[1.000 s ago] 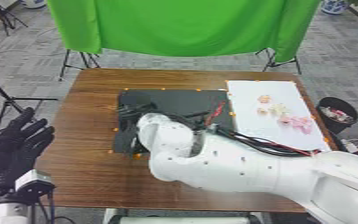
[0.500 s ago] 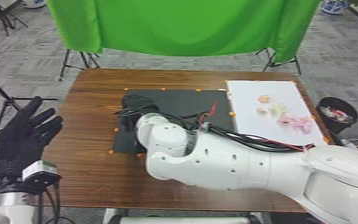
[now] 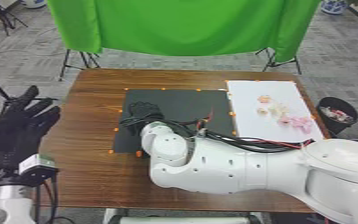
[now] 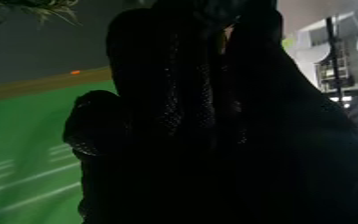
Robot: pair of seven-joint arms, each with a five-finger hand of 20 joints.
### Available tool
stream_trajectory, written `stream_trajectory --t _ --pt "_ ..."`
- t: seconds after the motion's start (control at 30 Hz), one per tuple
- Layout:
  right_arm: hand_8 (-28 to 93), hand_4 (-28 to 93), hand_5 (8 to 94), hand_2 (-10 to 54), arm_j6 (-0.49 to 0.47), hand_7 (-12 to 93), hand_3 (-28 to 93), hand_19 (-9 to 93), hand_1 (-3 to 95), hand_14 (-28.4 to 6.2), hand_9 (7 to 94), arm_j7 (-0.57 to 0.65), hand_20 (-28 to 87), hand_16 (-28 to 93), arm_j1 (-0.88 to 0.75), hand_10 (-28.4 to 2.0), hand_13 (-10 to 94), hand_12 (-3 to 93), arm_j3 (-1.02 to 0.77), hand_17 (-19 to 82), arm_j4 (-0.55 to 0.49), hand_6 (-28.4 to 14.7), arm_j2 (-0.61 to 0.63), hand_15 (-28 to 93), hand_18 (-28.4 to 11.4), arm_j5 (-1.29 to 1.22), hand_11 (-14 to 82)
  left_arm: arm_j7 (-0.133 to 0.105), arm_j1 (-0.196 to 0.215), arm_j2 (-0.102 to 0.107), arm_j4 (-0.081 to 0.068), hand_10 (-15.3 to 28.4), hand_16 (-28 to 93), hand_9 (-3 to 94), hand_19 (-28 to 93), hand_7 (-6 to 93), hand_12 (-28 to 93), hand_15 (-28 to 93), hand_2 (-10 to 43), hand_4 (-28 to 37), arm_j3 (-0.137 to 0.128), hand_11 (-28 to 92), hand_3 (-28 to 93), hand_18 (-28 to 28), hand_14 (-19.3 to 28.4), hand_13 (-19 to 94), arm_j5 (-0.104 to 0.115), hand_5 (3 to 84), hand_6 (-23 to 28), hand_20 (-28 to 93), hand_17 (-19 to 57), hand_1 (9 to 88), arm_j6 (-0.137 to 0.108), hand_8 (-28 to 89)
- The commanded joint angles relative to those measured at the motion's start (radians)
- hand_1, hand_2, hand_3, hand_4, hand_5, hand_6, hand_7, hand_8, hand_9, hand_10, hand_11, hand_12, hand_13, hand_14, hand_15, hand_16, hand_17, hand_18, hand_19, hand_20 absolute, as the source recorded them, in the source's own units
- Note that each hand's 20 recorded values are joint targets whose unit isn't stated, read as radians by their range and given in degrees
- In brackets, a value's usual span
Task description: Arrange flowers
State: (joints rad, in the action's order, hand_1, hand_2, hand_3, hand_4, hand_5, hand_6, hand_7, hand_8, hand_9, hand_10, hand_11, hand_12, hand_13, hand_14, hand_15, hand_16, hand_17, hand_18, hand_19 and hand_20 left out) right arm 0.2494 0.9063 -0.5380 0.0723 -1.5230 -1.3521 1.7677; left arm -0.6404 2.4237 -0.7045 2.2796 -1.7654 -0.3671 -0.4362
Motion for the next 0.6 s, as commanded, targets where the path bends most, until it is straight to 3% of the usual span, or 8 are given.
stream_trajectory --t 0.03,0.1,0.23,0.3,0.37,0.43,0.5,0.6 --pt "3 -26 65.9 -9.5 -0.115 26 73 93 49.0 -6.0 84.8 0.006 18 17 -0.021 -11.9 83 22.5 -0.095 53 -0.011 -2.0 -0.012 53 -14.2 0.014 19.4 0.098 -0.012 -0.083 0.004 18.9 -12 30.6 51 10.6 11 56 6.8 -20.5 -0.018 29 65 25.9 25.7 20 -0.052 35.1 8.8 5 -8.0 30.3 0.018 -8" --pt "1 -26 64.7 -9.5 -0.142 25 74 93 47.0 -6.0 83.9 0.0 17 16 -0.029 -12.6 82 20.3 -0.111 53 -0.013 -2.1 -0.014 53 -14.3 0.005 21.3 0.122 -0.024 -0.105 -0.001 18.9 -12 30.6 51 10.7 11 56 6.8 -20.4 -0.027 29 65 25.9 25.7 20 -0.07 35.1 8.8 5 -8.0 30.3 0.029 -8" --pt "-11 -25 60.7 -9.5 -0.222 22 76 93 42.8 -6.7 80.4 0.009 15 16 -0.049 -14.3 81 16.2 -0.15 53 -0.017 -2.9 -0.023 53 -14.6 -0.01 23.5 0.138 -0.039 -0.116 -0.005 18.9 -12 30.6 51 10.6 11 56 6.8 -20.5 -0.035 29 65 25.9 25.7 20 -0.077 35.1 8.8 5 -8.0 30.4 0.034 -8" --pt "-11 -25 59.2 -9.5 -0.255 22 75 93 41.6 -7.0 79.5 0.016 14 15 -0.059 -15.1 81 15.8 -0.171 52 -0.02 -3.7 -0.025 52 -14.5 -0.024 22.7 0.169 -0.063 -0.138 -0.015 18.9 -12 30.6 51 10.6 11 56 6.9 -20.5 -0.037 29 65 25.9 25.7 20 -0.096 35.1 8.8 5 -8.0 30.4 0.052 -8" --pt "-11 -25 57.9 -9.5 -0.242 21 74 93 40.8 -7.2 78.7 0.011 13 15 -0.056 -15.9 81 15.4 -0.163 52 -0.022 -4.2 -0.021 52 -14.4 -0.012 21.9 0.143 -0.052 -0.117 -0.013 18.9 -12 30.6 51 10.7 11 56 6.9 -20.4 -0.026 29 65 25.9 25.7 20 -0.079 35.1 8.8 5 -8.0 30.3 0.041 -8" --pt "-11 -25 57.3 -9.5 -0.239 21 74 93 40.0 -7.4 78.5 0.024 12 15 -0.057 -16.2 81 15.3 -0.168 53 -0.028 -4.5 -0.017 52 -14.5 -0.017 21.7 0.175 -0.06 -0.135 -0.016 18.9 -12 30.6 51 10.7 11 56 6.9 -20.5 -0.028 29 65 25.9 25.7 20 -0.097 35.1 8.8 5 -8.0 30.4 0.051 -8" --pt "-11 -25 57.1 -9.5 -0.219 20 74 93 39.2 -7.6 78.3 0.023 12 15 -0.049 -16.3 81 15.3 -0.164 53 -0.035 -4.7 -0.015 52 -14.4 -0.017 21.7 0.184 -0.051 -0.143 -0.014 18.9 -12 30.5 51 10.7 11 56 6.9 -20.5 -0.034 29 65 25.9 25.7 20 -0.1 35.1 8.8 5 -8.0 30.4 0.052 -8" --pt "-11 -24 56.6 -9.5 -0.184 19 73 93 36.5 -8.5 77.2 0.017 10 14 -0.039 -17.1 80 15.3 -0.157 53 -0.055 -5.4 -0.008 52 -14.6 -0.013 21.7 0.166 -0.026 -0.135 -0.009 18.9 -12 30.6 51 10.7 11 56 6.9 -20.5 -0.032 29 65 25.9 25.7 20 -0.09 35.1 8.8 5 -8.0 30.4 0.044 -8"
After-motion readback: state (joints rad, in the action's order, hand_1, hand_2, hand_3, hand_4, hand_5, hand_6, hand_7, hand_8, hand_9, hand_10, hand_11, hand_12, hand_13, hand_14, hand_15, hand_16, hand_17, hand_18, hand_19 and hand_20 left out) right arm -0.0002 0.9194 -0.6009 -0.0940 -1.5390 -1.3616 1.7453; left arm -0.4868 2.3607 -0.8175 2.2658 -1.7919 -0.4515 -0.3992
